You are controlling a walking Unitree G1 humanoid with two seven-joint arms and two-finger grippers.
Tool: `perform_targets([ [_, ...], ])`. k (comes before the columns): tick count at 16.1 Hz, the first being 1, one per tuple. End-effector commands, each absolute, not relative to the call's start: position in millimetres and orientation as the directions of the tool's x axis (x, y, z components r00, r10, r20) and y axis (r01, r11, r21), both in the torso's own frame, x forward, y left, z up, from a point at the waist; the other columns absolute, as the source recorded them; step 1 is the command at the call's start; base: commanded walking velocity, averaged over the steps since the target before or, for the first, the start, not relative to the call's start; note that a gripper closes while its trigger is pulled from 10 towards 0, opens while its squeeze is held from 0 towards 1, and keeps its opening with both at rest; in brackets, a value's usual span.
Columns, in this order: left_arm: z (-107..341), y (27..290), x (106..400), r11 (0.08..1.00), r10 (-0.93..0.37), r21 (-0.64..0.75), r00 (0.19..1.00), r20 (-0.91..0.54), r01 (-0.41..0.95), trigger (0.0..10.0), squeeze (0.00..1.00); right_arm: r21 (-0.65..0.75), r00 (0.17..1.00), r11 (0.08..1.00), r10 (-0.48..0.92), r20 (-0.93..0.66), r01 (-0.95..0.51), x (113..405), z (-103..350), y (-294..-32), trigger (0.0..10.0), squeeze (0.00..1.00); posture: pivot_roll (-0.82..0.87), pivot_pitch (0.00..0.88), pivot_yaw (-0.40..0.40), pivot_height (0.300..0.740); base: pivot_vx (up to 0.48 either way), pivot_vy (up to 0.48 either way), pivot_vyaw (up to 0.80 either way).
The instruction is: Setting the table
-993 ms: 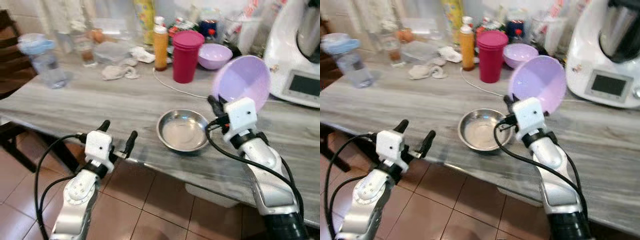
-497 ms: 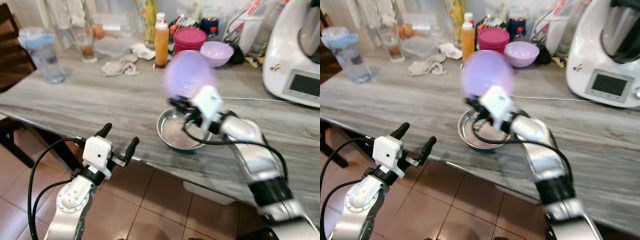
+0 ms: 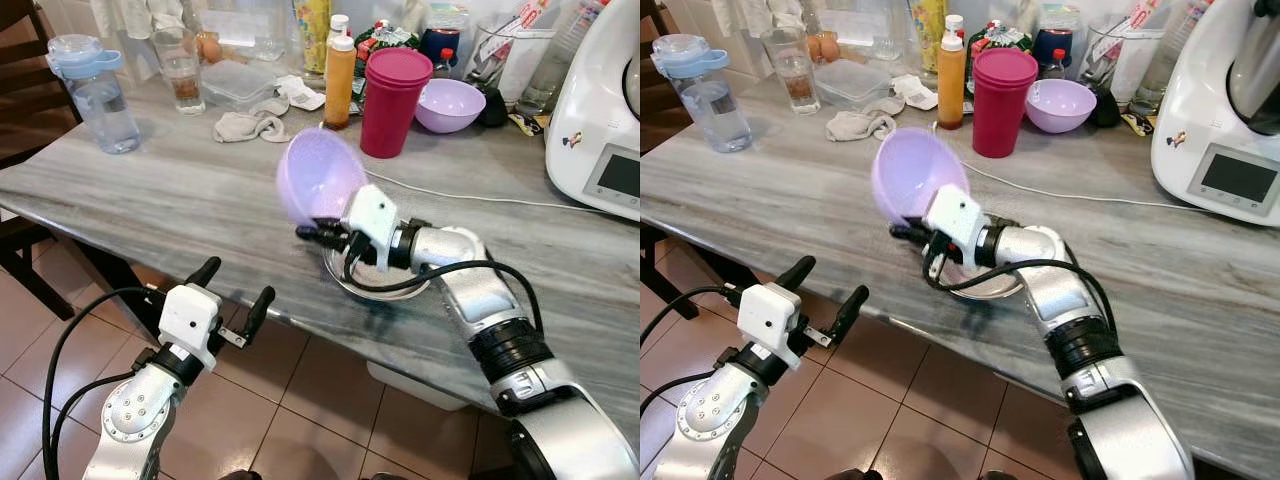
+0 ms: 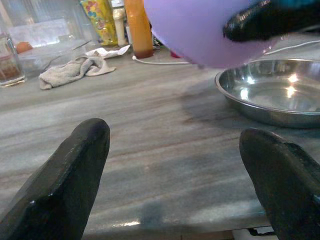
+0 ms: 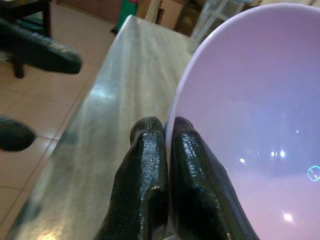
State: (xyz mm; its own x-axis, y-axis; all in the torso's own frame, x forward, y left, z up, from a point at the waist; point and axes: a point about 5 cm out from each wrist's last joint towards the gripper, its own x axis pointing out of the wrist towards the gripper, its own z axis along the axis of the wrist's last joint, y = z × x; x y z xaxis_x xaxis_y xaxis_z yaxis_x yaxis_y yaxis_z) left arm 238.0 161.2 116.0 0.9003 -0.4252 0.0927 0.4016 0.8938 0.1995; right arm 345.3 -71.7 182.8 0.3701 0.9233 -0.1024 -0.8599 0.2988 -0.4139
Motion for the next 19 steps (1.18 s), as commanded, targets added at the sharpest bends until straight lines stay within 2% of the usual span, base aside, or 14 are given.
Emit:
perform_targets([
  [1,118.0,159.9,237.1,0.893,-0.428,0.195,0.899,0.095,0.405,10.0,0.00,-0.445,0.340,0.263,0.935,-0.102,-0.856,346.1,189.3,-68.0,10.0,0.00,-0.08,0.141,-0.023,0.740,0.000,0.000,0.00],
  [7,118.4,156.2,240.1,0.895,-0.432,0.167,0.898,0.090,0.414,10.0,0.00,-0.506,0.299,0.177,0.939,-0.171,-0.844,350.5,178.7,-68.3,10.0,0.00,-0.08,0.148,-0.010,0.740,0.000,0.000,0.00],
  [10,118.8,154.6,240.0,0.895,-0.436,0.150,0.896,0.089,0.421,10.0,0.00,-0.547,0.319,0.158,0.924,-0.212,-0.822,357.5,178.2,-69.6,10.0,0.00,-0.07,0.153,-0.007,0.740,0.000,0.000,0.00],
  [14,121.3,144.1,234.5,0.851,-0.524,0.093,0.846,0.097,0.517,10.0,0.00,-0.605,0.374,0.163,0.895,-0.241,-0.780,363.2,175.3,-71.0,10.0,0.00,-0.06,0.153,-0.007,0.740,0.000,0.000,0.00],
  [19,120.6,144.2,231.1,0.851,-0.525,0.093,0.847,0.086,0.518,10.0,0.00,-0.629,0.395,0.157,0.882,-0.258,-0.762,368.3,178.5,-63.4,10.0,0.00,-0.04,0.158,-0.014,0.740,0.000,0.000,0.00],
])
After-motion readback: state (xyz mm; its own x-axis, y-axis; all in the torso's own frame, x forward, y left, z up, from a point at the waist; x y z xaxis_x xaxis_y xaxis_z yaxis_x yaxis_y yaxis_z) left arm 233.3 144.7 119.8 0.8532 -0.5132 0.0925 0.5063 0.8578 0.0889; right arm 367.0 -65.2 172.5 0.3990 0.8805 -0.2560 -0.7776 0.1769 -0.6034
